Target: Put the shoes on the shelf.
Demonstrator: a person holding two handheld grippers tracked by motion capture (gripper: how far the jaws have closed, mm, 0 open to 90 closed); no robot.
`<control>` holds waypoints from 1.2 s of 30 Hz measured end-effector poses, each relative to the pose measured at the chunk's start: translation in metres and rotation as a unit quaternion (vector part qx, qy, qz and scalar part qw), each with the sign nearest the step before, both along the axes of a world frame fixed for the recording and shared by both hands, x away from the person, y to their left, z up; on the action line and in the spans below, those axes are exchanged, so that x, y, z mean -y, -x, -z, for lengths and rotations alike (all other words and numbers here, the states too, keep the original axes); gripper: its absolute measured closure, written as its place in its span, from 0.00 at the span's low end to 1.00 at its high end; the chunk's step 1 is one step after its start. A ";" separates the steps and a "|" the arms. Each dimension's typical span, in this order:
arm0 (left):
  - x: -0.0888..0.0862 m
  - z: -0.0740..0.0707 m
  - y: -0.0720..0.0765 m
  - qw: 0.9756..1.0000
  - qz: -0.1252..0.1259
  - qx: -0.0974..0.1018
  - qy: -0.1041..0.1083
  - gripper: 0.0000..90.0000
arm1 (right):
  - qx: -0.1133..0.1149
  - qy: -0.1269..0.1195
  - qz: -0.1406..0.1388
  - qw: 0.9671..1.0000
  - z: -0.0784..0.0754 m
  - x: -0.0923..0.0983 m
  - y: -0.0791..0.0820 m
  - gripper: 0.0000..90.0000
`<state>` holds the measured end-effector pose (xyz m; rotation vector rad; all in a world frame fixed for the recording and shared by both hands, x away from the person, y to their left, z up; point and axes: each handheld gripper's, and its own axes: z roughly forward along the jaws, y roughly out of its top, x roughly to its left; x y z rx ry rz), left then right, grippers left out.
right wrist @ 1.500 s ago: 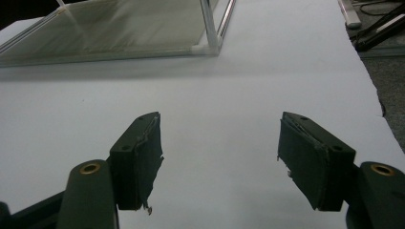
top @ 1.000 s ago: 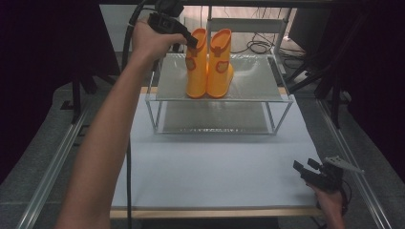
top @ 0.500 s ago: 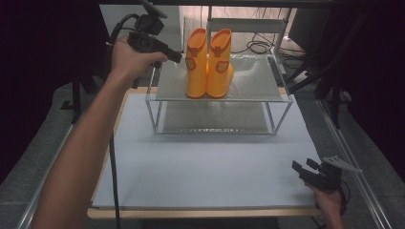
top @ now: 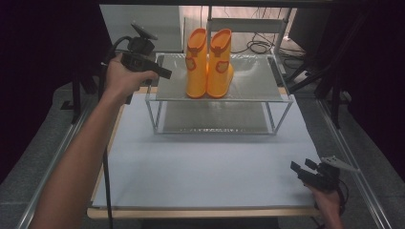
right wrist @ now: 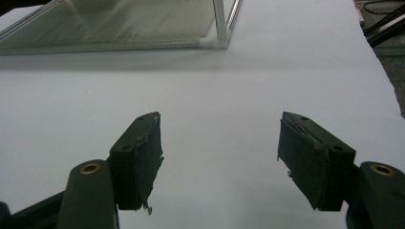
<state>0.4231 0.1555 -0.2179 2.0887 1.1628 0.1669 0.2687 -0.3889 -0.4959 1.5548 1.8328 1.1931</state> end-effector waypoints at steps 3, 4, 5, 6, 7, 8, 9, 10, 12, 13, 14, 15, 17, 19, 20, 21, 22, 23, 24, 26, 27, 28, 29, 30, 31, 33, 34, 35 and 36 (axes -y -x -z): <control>0.000 0.014 -0.005 1.000 -0.003 -0.005 -0.001 0.97 | -0.001 0.001 0.000 1.000 0.000 0.000 0.000 0.35; 0.000 0.014 -0.005 1.000 -0.003 -0.005 -0.001 0.97 | -0.002 0.000 0.001 1.000 0.000 0.000 0.000 0.35; 0.002 0.022 -0.008 1.000 -0.004 -0.011 -0.004 0.97 | -0.003 0.000 0.001 1.000 0.001 0.001 0.000 0.35; 0.003 0.025 -0.009 1.000 -0.004 -0.013 -0.005 0.97 | -0.005 -0.002 0.002 1.000 0.001 0.000 0.000 0.35; 0.003 0.025 -0.009 1.000 -0.004 -0.013 -0.005 0.97 | -0.006 -0.001 0.002 1.000 0.001 0.000 0.000 0.35; 0.003 0.028 -0.011 1.000 0.000 -0.015 -0.007 0.97 | -0.005 0.001 0.000 1.000 0.002 0.001 0.000 0.35; 0.004 0.030 -0.012 1.000 0.001 -0.016 -0.008 0.97 | -0.008 0.000 0.000 1.000 0.002 0.000 0.000 0.35; 0.006 0.033 -0.013 1.000 0.000 -0.017 -0.007 0.97 | -0.006 0.003 -0.001 1.000 0.003 0.000 -0.001 0.35; 0.008 0.038 -0.016 1.000 0.002 -0.021 -0.012 0.97 | -0.007 0.003 -0.001 1.000 0.003 0.000 -0.001 0.35; 0.009 0.041 -0.018 1.000 0.001 -0.022 -0.013 0.97 | -0.006 0.002 -0.001 1.000 0.004 0.000 -0.001 0.35; 0.011 0.046 -0.021 1.000 0.000 -0.024 -0.016 0.97 | -0.006 0.002 -0.001 1.000 0.004 0.000 -0.001 0.35; 0.011 0.046 -0.021 1.000 0.000 -0.024 -0.016 0.97 | -0.006 0.002 -0.001 1.000 0.004 0.000 -0.001 0.35; 0.012 0.054 -0.026 0.999 -0.009 -0.027 -0.019 0.97 | -0.005 0.003 0.000 1.000 0.004 0.000 -0.001 0.35; 0.012 0.056 -0.028 0.999 -0.013 -0.026 -0.017 0.98 | -0.007 0.003 -0.001 1.000 0.004 0.000 -0.001 0.35; 0.011 0.058 -0.030 0.999 -0.016 -0.027 -0.016 0.98 | -0.006 0.002 0.000 1.000 0.004 0.001 -0.001 0.35; 0.011 0.061 -0.032 0.999 -0.017 -0.029 -0.016 0.98 | -0.006 0.002 0.000 1.000 0.004 0.001 -0.001 0.35; 0.011 0.063 -0.033 0.999 -0.019 -0.031 -0.016 0.98 | -0.007 0.001 0.000 1.000 0.004 0.001 -0.001 0.35; 0.011 0.065 -0.035 0.999 -0.022 -0.031 -0.016 0.98 | -0.007 0.001 0.001 1.000 0.004 0.001 -0.001 0.35; 0.012 0.067 -0.036 0.999 -0.024 -0.032 -0.014 0.98 | -0.007 0.000 0.001 1.000 0.004 0.001 -0.001 0.35; 0.015 0.074 -0.040 0.999 -0.027 -0.035 -0.012 0.98 | -0.008 -0.002 0.002 1.000 0.004 0.001 -0.001 0.35; 0.016 0.076 -0.041 0.999 -0.030 -0.035 -0.011 0.98 | -0.008 -0.001 0.002 1.000 0.004 0.001 -0.001 0.35; 0.016 0.076 -0.041 0.999 -0.030 -0.035 -0.011 0.98 | -0.008 -0.001 0.002 1.000 0.004 0.001 -0.001 0.35; 0.016 0.078 -0.042 0.999 -0.030 -0.036 -0.010 0.98 | -0.007 -0.001 0.003 1.000 0.005 0.002 -0.001 0.35; 0.017 0.080 -0.043 0.999 -0.030 -0.036 -0.007 0.98 | -0.007 -0.001 0.003 1.000 0.005 0.002 -0.001 0.35; 0.019 0.083 -0.046 0.999 -0.032 -0.036 -0.006 0.98 | -0.007 0.001 0.003 1.000 0.005 0.002 -0.001 0.35; 0.020 0.085 -0.047 0.999 -0.032 -0.036 -0.006 0.98 | -0.008 0.000 0.003 1.000 0.005 0.002 -0.001 0.35; 0.021 0.086 -0.048 0.999 -0.032 -0.036 -0.007 0.98 | -0.009 0.000 0.003 1.000 0.006 0.002 -0.001 0.35; 0.022 0.087 -0.050 0.999 -0.032 -0.036 -0.007 0.99 | -0.009 0.000 0.003 1.000 0.006 0.002 -0.001 0.35; 0.022 0.087 -0.050 0.999 -0.032 -0.036 -0.007 0.99 | -0.009 -0.001 0.004 1.000 0.005 0.002 -0.001 0.35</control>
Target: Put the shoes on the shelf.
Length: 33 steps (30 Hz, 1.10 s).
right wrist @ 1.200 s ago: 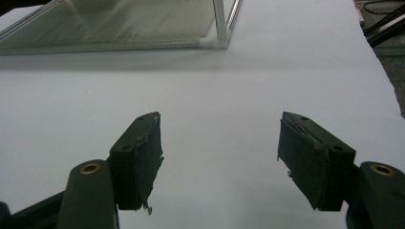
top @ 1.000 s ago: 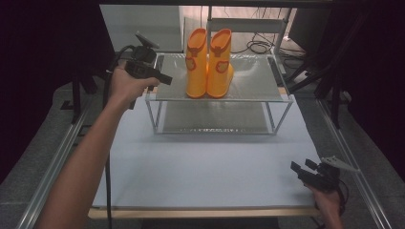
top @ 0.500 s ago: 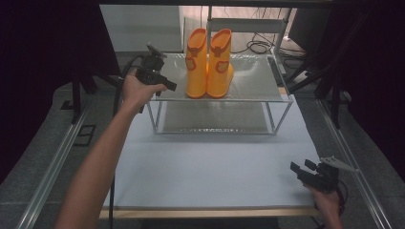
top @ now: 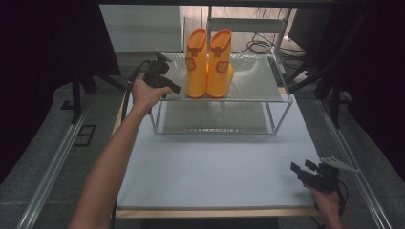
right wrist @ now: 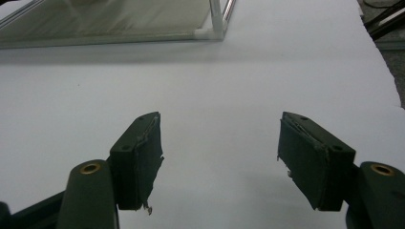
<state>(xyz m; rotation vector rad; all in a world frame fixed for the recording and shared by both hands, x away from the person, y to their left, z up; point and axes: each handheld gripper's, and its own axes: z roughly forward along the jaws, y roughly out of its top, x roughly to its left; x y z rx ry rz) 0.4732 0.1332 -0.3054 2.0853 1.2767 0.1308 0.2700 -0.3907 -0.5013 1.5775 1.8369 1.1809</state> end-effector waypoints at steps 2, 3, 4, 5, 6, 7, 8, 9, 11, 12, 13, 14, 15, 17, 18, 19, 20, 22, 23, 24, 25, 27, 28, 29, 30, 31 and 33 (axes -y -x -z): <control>0.002 0.002 -0.002 1.000 -0.004 0.000 0.001 0.99 | 0.000 0.000 0.000 1.000 0.000 0.000 0.000 0.35; 0.003 0.002 -0.004 1.000 -0.005 0.001 0.001 0.99 | 0.001 0.001 0.000 1.000 0.000 0.001 0.000 0.35; 0.004 0.004 -0.005 1.000 -0.008 0.002 0.007 0.98 | 0.001 0.000 0.001 1.000 0.000 0.001 0.000 0.35; 0.005 0.005 -0.006 1.000 -0.008 0.001 0.010 0.98 | 0.000 0.000 0.001 1.000 0.000 0.001 0.000 0.35; 0.010 0.008 -0.008 1.000 -0.007 -0.001 0.010 0.98 | -0.001 0.002 0.000 1.000 0.000 0.002 0.000 0.35; 0.013 0.009 -0.008 1.000 -0.006 -0.003 0.011 0.98 | -0.001 0.002 0.001 1.000 0.001 0.002 0.000 0.35; 0.016 0.011 -0.009 1.000 -0.008 -0.004 0.013 0.98 | 0.000 0.001 0.002 1.000 0.001 0.002 0.000 0.35; 0.016 0.011 -0.009 1.000 -0.008 -0.004 0.013 0.99 | 0.000 0.001 0.002 1.000 0.001 0.002 0.000 0.35; 0.019 0.013 -0.009 1.000 -0.009 -0.002 0.007 0.99 | 0.000 0.001 0.002 1.000 0.000 0.003 0.000 0.35; 0.018 0.012 -0.010 1.000 -0.006 -0.003 0.008 0.99 | 0.000 0.001 0.002 1.000 0.000 0.003 0.000 0.35; 0.017 0.013 -0.010 1.000 -0.006 -0.007 0.014 0.99 | 0.001 0.001 0.002 1.000 0.000 0.003 0.001 0.35; 0.017 0.013 -0.010 1.000 -0.006 -0.007 0.014 0.99 | 0.001 0.001 0.002 1.000 0.000 0.003 0.001 0.35; 0.017 0.013 -0.009 1.000 -0.006 -0.006 0.015 0.99 | 0.001 0.001 0.002 1.000 0.000 0.003 0.001 0.35; 0.018 0.014 -0.009 1.000 -0.010 -0.006 0.020 1.00 | 0.000 0.000 0.001 1.000 0.000 0.002 0.000 0.35; 0.019 0.014 -0.009 1.000 -0.011 -0.007 0.023 1.00 | -0.001 0.003 -0.001 1.000 0.001 0.001 0.000 0.35; 0.019 0.014 -0.009 1.000 -0.011 -0.007 0.023 1.00 | -0.001 0.003 -0.002 1.000 0.001 0.000 0.000 0.35; 0.020 0.013 -0.009 1.000 -0.012 -0.007 0.022 1.00 | -0.001 0.004 -0.002 1.000 0.001 0.000 -0.001 0.35; 0.021 0.012 -0.009 1.000 -0.014 -0.009 0.020 1.00 | -0.001 0.003 -0.001 1.000 0.001 0.000 0.000 0.35; 0.021 0.012 -0.009 1.000 -0.014 -0.009 0.020 1.00 | -0.001 0.003 -0.001 1.000 0.001 0.000 0.000 0.35; 0.022 0.012 -0.008 1.000 -0.017 -0.008 0.020 1.00 | -0.001 0.002 -0.001 1.000 0.001 0.000 0.000 0.35; 0.022 0.012 -0.008 1.000 -0.017 -0.008 0.020 1.00 | -0.001 0.002 -0.001 1.000 0.001 0.000 0.000 0.35; 0.025 0.012 -0.007 1.000 -0.014 -0.006 0.022 1.00 | 0.000 0.002 -0.002 1.000 0.001 -0.001 0.000 0.35; 0.026 0.012 -0.007 1.000 -0.012 -0.004 0.022 1.00 | -0.001 0.001 -0.003 1.000 0.000 -0.001 0.000 0.35; 0.026 0.012 -0.007 1.000 -0.012 -0.004 0.022 1.00 | -0.001 0.001 -0.003 1.000 0.000 -0.001 0.000 0.35; 0.031 0.012 -0.006 1.000 -0.009 -0.003 0.025 1.00 | 0.000 0.000 -0.002 1.000 0.000 -0.002 0.000 0.35; 0.031 0.012 -0.006 1.000 -0.009 -0.003 0.025 1.00 | 0.000 0.001 -0.003 1.000 0.001 -0.002 0.000 0.35; 0.039 0.011 -0.006 1.000 -0.003 -0.004 0.022 1.00 | 0.001 0.001 -0.004 1.000 0.001 -0.002 0.000 0.35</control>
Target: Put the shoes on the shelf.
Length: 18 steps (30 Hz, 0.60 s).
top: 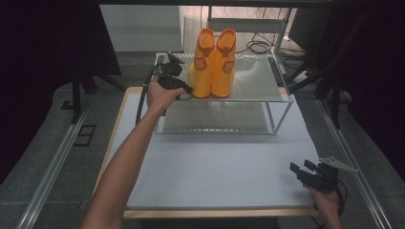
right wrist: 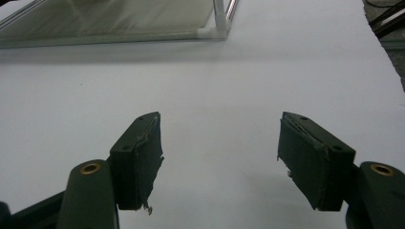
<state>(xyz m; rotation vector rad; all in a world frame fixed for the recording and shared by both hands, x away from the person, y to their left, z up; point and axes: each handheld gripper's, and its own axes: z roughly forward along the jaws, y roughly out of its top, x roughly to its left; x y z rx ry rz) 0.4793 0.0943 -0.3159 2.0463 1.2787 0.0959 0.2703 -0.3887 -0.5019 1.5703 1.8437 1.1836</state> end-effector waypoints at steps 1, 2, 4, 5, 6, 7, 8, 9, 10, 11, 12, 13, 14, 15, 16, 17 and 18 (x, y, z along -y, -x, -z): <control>0.000 0.000 0.000 1.000 0.000 0.000 0.000 1.00 | -0.001 -0.001 0.001 1.000 0.000 0.000 0.000 0.35; 0.002 0.000 0.000 1.000 0.002 0.000 -0.001 1.00 | -0.001 -0.001 0.001 1.000 0.000 0.000 0.000 0.35; 0.006 0.000 0.000 1.000 0.001 -0.001 0.005 1.00 | -0.001 0.000 0.000 1.000 -0.001 0.000 0.000 0.35; 0.008 0.000 0.000 1.000 0.002 0.000 0.004 1.00 | 0.000 -0.001 0.000 1.000 0.000 0.000 0.000 0.35; 0.010 0.000 0.000 1.000 0.005 0.000 0.005 1.00 | 0.000 -0.001 0.000 1.000 0.000 0.000 0.000 0.35; 0.011 0.000 0.001 1.000 0.004 0.000 0.007 1.00 | 0.000 -0.001 0.000 1.000 -0.001 0.000 0.000 0.35; 0.012 0.000 0.001 1.000 0.002 0.001 0.007 1.00 | 0.000 -0.001 0.000 1.000 -0.001 0.000 0.000 0.35; 0.011 0.000 0.000 1.000 0.004 0.000 0.007 1.00 | 0.000 -0.001 0.000 1.000 -0.001 0.000 0.001 0.35; 0.010 0.000 0.000 1.000 0.005 -0.002 0.008 1.00 | 0.000 -0.001 0.000 1.000 -0.001 0.000 0.001 0.35; 0.008 0.001 0.000 1.000 0.004 -0.004 0.018 1.00 | 0.001 -0.001 0.000 1.000 -0.001 0.000 0.000 0.35; 0.008 0.001 0.000 1.000 0.004 -0.004 0.018 1.00 | 0.001 -0.001 0.000 1.000 -0.001 0.000 0.000 0.35; 0.007 0.002 0.000 1.000 0.003 -0.004 0.020 0.99 | 0.001 -0.001 0.000 1.000 -0.001 0.000 0.001 0.35; 0.006 0.002 0.000 1.000 0.002 -0.002 0.020 0.97 | 0.001 -0.001 0.000 1.000 -0.001 0.001 0.001 0.35; 0.005 0.003 0.000 1.000 0.003 -0.001 0.019 0.96 | 0.001 -0.001 0.001 1.000 -0.001 0.001 0.001 0.35; 0.004 0.003 0.000 1.000 0.004 0.001 0.019 0.94 | 0.000 0.000 0.001 1.000 -0.001 0.001 0.001 0.35; 0.002 0.003 0.001 1.000 0.007 0.004 0.018 0.93 | 0.001 -0.001 0.001 1.000 0.000 0.002 0.001 0.35; 0.002 0.003 0.001 1.000 0.007 0.004 0.018 0.92 | 0.000 -0.001 0.001 1.000 0.000 0.002 0.001 0.35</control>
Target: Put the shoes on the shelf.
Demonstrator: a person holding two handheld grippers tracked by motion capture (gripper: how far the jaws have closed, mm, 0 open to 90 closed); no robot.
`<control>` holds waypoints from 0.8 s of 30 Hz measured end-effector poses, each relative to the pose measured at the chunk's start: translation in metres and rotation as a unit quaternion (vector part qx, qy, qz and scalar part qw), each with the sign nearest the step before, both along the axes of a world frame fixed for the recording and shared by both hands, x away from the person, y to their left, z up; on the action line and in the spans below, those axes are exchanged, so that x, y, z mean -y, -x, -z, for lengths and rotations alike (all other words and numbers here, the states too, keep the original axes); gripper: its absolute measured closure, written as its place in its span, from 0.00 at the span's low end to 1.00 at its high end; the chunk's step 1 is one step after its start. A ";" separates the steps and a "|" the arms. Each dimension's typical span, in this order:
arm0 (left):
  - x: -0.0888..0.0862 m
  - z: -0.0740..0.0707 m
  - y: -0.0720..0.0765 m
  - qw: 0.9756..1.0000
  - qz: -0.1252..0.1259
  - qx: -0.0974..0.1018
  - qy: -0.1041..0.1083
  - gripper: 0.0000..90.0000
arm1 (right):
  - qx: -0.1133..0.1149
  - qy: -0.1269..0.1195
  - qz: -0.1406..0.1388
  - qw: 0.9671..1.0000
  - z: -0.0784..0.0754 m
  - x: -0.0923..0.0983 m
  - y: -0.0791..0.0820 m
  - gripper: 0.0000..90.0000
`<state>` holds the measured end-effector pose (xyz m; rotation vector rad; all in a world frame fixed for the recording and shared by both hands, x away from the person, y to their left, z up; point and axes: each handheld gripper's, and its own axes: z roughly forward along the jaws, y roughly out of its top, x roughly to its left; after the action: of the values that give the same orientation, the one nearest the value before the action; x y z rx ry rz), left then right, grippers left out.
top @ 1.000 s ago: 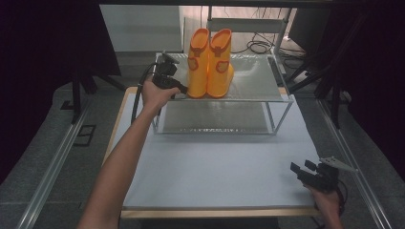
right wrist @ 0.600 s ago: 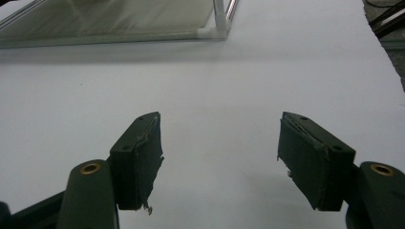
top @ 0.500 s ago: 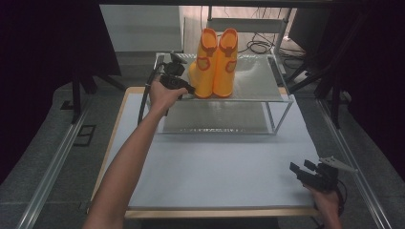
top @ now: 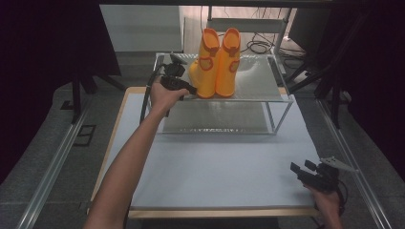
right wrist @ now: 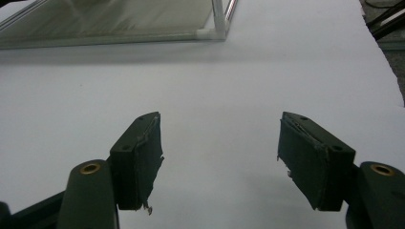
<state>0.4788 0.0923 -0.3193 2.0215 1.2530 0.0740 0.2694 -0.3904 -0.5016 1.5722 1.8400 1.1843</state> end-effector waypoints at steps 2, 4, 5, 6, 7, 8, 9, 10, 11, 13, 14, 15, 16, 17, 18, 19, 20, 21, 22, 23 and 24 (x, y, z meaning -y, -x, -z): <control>-0.002 0.000 0.001 1.000 0.005 0.000 0.005 0.91 | 0.000 -0.001 0.001 1.000 0.000 0.000 0.000 0.35; -0.003 -0.001 0.001 1.000 0.005 0.002 0.006 0.90 | 0.000 -0.001 0.001 1.000 0.000 0.000 0.000 0.35; -0.004 -0.002 0.002 1.000 0.008 0.003 0.004 0.88 | 0.000 -0.001 0.001 1.000 0.000 0.000 0.000 0.35; -0.005 -0.003 0.002 1.000 0.007 0.004 0.006 0.88 | 0.000 0.001 0.000 1.000 0.000 0.000 0.000 0.35; -0.006 -0.003 0.002 1.000 0.010 0.004 0.003 0.87 | 0.000 0.000 0.001 1.000 0.000 0.000 0.000 0.35; -0.007 -0.004 0.003 1.000 0.010 0.004 0.004 0.86 | 0.000 0.000 0.001 1.000 0.000 0.000 0.000 0.35; -0.008 -0.004 0.003 1.000 0.011 0.005 0.003 0.84 | 0.000 0.000 0.000 1.000 0.000 0.000 0.000 0.35; -0.010 -0.006 0.005 1.000 0.011 0.009 0.004 0.82 | 0.000 0.000 0.000 1.000 0.000 0.000 0.000 0.35; -0.010 -0.006 0.005 1.000 0.011 0.009 0.004 0.81 | 0.000 0.000 0.000 1.000 0.000 0.000 0.000 0.35; -0.013 -0.006 0.007 1.000 0.017 0.013 0.001 0.79 | -0.001 0.001 -0.001 1.000 0.000 0.000 0.000 0.35; -0.013 -0.006 0.007 1.000 0.017 0.013 0.001 0.78 | -0.001 0.001 -0.001 1.000 0.000 0.000 0.000 0.35; -0.014 -0.006 0.008 1.000 0.016 0.013 0.002 0.76 | -0.001 0.002 -0.001 1.000 0.001 -0.001 0.000 0.35; -0.014 -0.006 0.009 1.000 0.017 0.014 0.004 0.76 | -0.001 0.002 -0.001 1.000 0.001 -0.001 0.000 0.35; -0.016 -0.006 0.010 1.000 0.020 0.015 0.003 0.74 | -0.001 0.002 -0.001 1.000 0.001 -0.001 0.000 0.35; -0.017 -0.007 0.011 1.000 0.017 0.017 0.005 0.73 | -0.001 0.002 -0.002 1.000 0.001 -0.002 0.000 0.35; -0.019 -0.007 0.011 1.000 0.018 0.019 0.007 0.72 | -0.001 0.002 -0.002 1.000 0.001 -0.002 0.000 0.35; -0.020 -0.007 0.012 1.000 0.021 0.019 0.009 0.71 | -0.001 0.002 -0.002 1.000 0.001 -0.002 0.000 0.35; -0.023 -0.008 0.015 0.999 0.024 0.020 0.009 0.68 | -0.002 0.002 -0.002 1.000 0.001 -0.002 0.000 0.35; -0.023 -0.008 0.015 0.999 0.024 0.020 0.009 0.67 | -0.002 0.002 -0.002 1.000 0.001 -0.002 0.000 0.35; -0.024 -0.008 0.017 0.999 0.026 0.022 0.008 0.67 | -0.002 0.002 -0.002 1.000 0.001 -0.002 0.000 0.35; -0.026 -0.008 0.019 0.999 0.030 0.025 0.007 0.66 | -0.002 0.002 -0.002 1.000 0.001 -0.002 0.000 0.35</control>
<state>0.4600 0.1184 -0.3115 2.0323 1.1588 0.0865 0.2695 -0.3884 -0.5028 1.5702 1.8492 1.1790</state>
